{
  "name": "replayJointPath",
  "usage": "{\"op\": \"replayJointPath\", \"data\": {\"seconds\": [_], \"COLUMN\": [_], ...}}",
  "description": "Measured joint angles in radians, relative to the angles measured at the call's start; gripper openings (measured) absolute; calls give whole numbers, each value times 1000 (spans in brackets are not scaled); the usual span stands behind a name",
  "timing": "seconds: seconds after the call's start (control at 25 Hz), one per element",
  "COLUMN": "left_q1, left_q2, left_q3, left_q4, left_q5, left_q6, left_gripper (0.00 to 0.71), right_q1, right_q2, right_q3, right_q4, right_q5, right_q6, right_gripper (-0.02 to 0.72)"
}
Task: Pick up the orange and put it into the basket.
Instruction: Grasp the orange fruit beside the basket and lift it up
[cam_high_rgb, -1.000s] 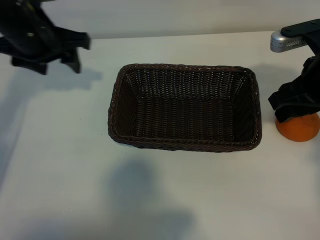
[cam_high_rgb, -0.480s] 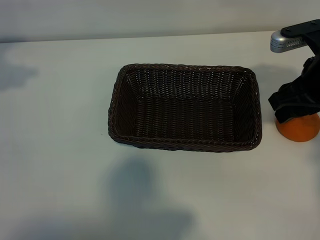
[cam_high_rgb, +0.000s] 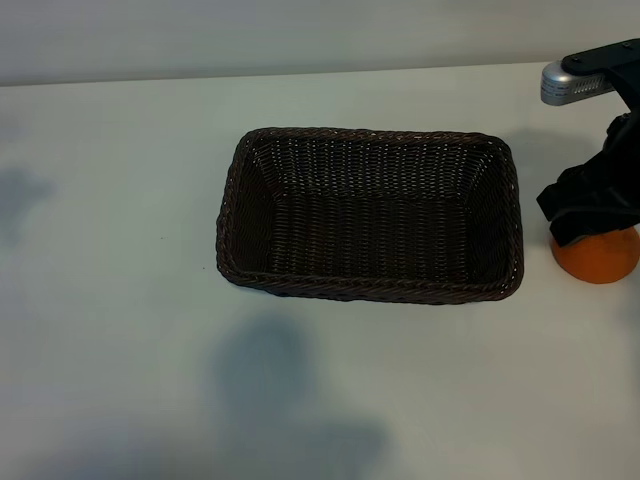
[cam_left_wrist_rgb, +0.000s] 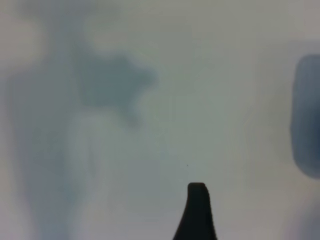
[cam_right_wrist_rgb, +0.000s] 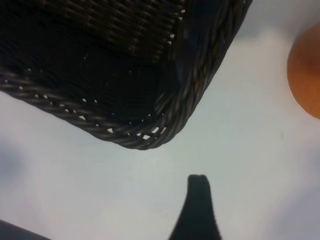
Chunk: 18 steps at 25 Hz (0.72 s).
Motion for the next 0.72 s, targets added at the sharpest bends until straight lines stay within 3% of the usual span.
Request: {"op": "replayJointPath", "data": {"seconds": [0.48,0.72], "left_q1": [0,0], "left_q2": [-663,-915], "left_q3": [493,644], "left_q4": [-56,-113], "left_q5": [-190,-204], "left_q6": [58,106], "left_gripper": [596,596], "right_q1": [0,0], "right_q2": [0,0], "right_q3": [0,0], "right_q4": [0,0], "right_q5": [0,0], "right_q6": [0,-1], "right_gripper": [558,558]}}
